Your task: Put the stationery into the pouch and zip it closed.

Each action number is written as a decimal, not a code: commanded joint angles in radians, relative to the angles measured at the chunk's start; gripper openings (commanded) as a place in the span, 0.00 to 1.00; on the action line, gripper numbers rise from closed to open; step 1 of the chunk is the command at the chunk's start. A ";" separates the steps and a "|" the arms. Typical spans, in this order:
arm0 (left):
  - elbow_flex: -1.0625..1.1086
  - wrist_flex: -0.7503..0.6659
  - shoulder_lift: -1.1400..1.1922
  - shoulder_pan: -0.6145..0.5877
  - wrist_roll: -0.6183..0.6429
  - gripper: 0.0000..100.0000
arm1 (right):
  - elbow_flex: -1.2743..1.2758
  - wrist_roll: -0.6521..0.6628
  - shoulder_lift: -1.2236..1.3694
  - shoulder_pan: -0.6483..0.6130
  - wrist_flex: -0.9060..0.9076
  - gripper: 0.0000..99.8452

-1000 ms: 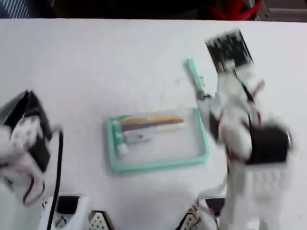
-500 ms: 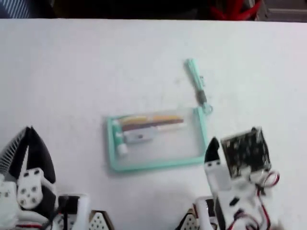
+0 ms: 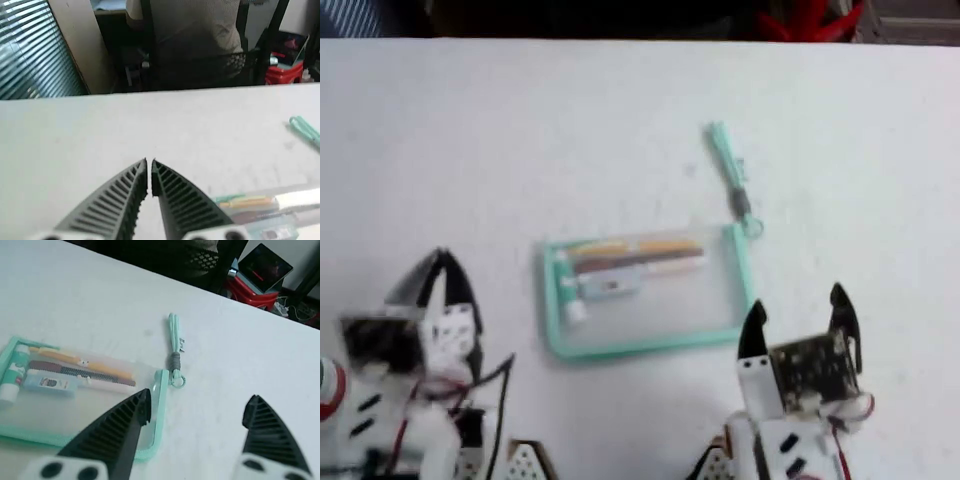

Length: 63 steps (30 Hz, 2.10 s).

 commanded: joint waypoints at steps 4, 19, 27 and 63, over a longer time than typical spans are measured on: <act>0.399 -0.149 -0.001 -0.005 -0.026 0.04 | 0.321 0.011 -0.001 0.002 -0.216 0.29; 0.654 0.018 -0.001 -0.044 -0.026 0.04 | 0.853 0.003 0.002 0.005 -0.283 0.29; 0.654 0.018 -0.001 -0.208 -0.020 0.04 | 0.853 0.009 0.004 0.045 -0.288 0.29; 0.654 0.020 -0.001 -0.220 -0.021 0.04 | 0.853 0.009 0.004 0.045 -0.288 0.29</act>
